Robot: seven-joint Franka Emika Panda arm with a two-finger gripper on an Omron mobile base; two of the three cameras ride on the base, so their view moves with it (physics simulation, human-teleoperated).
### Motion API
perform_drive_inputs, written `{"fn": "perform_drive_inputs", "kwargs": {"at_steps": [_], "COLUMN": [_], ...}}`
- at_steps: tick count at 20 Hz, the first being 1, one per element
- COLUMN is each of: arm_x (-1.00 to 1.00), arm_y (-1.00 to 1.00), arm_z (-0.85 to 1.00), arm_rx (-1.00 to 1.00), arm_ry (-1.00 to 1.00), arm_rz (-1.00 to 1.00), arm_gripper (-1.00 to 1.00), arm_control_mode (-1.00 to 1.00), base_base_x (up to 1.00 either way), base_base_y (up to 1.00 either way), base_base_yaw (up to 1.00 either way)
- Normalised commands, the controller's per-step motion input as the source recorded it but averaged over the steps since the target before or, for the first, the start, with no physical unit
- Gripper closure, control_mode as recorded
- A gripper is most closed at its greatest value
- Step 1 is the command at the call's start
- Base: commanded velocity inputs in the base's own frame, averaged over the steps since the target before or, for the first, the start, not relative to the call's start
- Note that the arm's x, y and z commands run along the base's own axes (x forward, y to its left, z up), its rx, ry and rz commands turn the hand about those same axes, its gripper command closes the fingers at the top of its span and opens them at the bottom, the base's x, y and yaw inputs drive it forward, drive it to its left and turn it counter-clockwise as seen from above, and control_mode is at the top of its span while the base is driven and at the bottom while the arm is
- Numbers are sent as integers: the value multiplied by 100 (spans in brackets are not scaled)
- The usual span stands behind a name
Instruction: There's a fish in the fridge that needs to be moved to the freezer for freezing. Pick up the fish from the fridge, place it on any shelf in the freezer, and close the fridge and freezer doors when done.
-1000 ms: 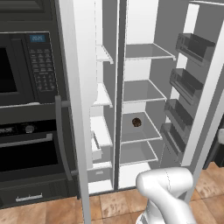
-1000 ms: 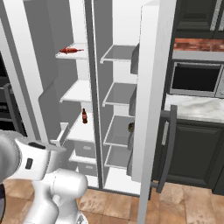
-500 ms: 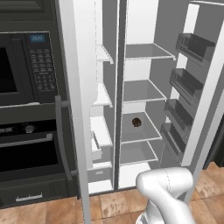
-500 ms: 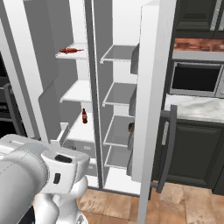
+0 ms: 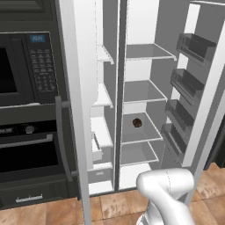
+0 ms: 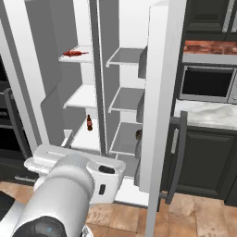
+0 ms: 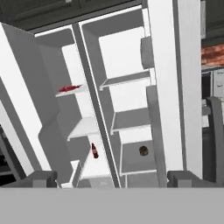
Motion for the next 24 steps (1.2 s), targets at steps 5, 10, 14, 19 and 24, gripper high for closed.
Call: {"fn": "perform_drive_inputs", "kwargs": {"at_steps": [5,10,14,19,24], "arm_x": [50,40,35,70,51], "arm_y": [-39,-47,-50,-51,-71], "arm_z": [-66,-71,-64,-49,-29], "arm_rx": [0,-2,-4,0,0], "arm_ry": [-19,-18,-18,-11,-1], "arm_rz": [3,1,0,0,0], "arm_gripper": [-100,-100,-100,-100,-100], "arm_control_mode": [-100,-100,-100,-100,-100], "base_base_x": [0,0,0,0,0], "base_base_y": [0,0,0,0,0], "base_base_yaw": [0,0,0,0,0]}}
